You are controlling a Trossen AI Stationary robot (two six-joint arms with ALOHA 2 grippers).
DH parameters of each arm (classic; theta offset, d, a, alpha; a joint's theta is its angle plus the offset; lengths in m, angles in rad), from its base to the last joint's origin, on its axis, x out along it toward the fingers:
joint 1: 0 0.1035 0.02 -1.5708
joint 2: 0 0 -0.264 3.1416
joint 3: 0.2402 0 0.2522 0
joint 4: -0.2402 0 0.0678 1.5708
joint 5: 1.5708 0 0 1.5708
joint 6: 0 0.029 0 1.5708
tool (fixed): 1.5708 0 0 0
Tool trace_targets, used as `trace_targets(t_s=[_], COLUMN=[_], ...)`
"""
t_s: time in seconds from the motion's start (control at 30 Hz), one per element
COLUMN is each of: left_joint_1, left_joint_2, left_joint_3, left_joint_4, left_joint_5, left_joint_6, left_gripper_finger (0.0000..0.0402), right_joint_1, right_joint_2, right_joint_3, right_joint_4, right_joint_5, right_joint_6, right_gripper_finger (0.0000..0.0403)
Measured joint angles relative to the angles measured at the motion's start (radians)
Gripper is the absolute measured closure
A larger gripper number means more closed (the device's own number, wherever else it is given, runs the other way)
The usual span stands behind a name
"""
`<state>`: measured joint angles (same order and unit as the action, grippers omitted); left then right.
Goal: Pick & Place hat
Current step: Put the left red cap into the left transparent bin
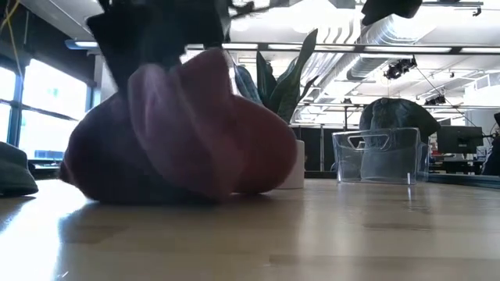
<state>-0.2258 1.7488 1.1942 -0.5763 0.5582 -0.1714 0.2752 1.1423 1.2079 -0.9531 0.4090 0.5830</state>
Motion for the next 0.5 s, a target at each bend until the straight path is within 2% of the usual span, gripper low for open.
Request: trace_targets(t_s=[0.07,0.23,0.37,0.5], left_joint_1=[0.012,0.065,0.051,-0.042], left_joint_2=[0.019,0.033,-0.006,-0.039], left_joint_3=[0.002,0.007,0.075,0.137], left_joint_4=[0.015,-0.030,-0.233,-0.337], left_joint_5=[0.047,0.145,0.026,-0.132], left_joint_6=[0.015,0.010,0.039,0.146], left_gripper_finger=[0.0350,0.0252,0.0202,0.0200], right_joint_1=[0.000,0.001,0.001,0.000], right_joint_2=[0.000,0.000,0.000,0.000], right_joint_3=[0.000,0.000,0.000,0.000], right_joint_4=[-0.001,-0.007,-0.007,-0.007], right_joint_5=[-0.012,-0.072,-0.072,-0.044], right_joint_6=[0.011,0.031,0.030,0.026], right_gripper_finger=[0.0279,0.0279,0.0279,0.0279])
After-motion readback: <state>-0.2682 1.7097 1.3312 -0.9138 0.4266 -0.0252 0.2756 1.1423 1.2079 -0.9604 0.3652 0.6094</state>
